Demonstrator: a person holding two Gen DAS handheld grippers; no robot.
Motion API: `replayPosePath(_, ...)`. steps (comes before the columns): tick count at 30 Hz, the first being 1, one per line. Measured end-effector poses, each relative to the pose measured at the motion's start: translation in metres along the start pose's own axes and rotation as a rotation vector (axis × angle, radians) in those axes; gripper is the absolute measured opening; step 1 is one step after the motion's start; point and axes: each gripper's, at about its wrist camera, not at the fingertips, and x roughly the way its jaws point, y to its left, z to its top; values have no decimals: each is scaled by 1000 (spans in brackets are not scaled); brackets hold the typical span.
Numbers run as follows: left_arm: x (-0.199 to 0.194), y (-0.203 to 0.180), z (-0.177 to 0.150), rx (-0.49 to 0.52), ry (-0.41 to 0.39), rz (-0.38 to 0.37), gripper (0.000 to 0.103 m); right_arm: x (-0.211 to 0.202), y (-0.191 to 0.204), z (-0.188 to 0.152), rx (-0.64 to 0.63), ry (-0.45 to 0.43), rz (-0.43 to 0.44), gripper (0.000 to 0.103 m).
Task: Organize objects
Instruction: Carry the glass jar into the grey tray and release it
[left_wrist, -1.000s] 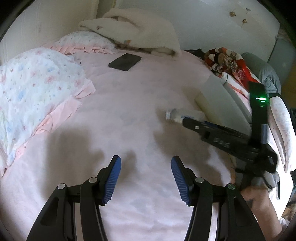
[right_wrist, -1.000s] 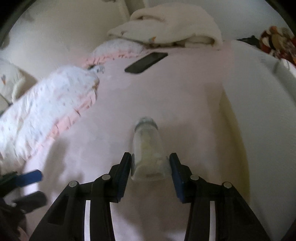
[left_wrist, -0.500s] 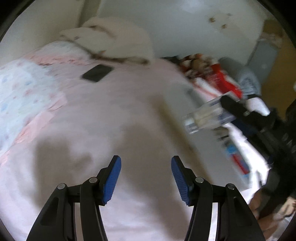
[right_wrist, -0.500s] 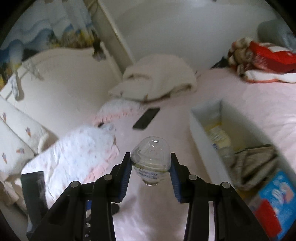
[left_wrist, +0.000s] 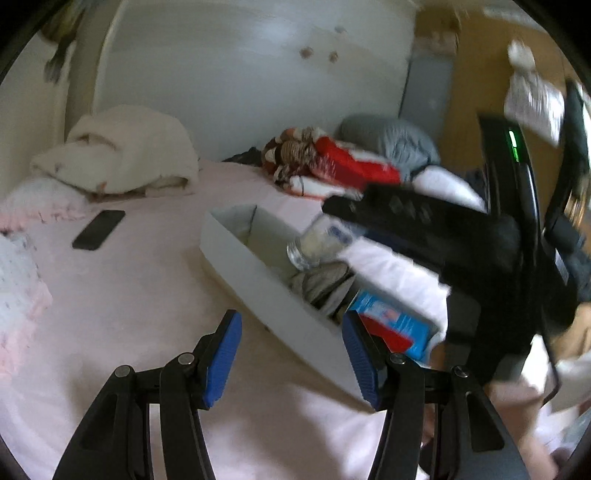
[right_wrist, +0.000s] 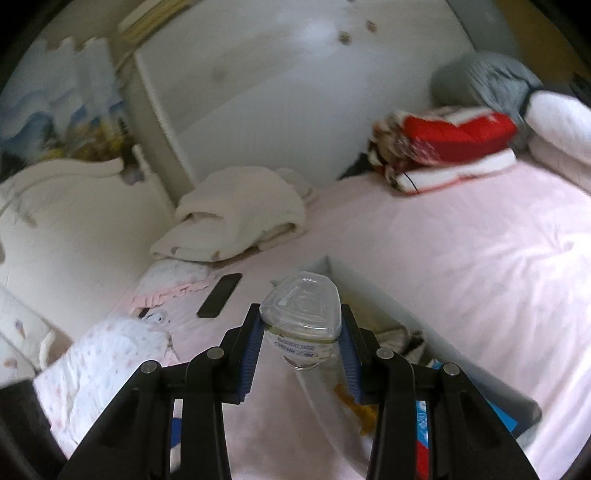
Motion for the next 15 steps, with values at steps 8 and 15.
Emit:
replayPosePath(8, 1, 11, -2, -16, 26, 78, 55, 22, -1, -3, 11, 108, -65, 49)
replayPosePath(15, -10, 27, -3, -24, 30, 141, 55, 13, 23, -9, -80, 85, -17, 54)
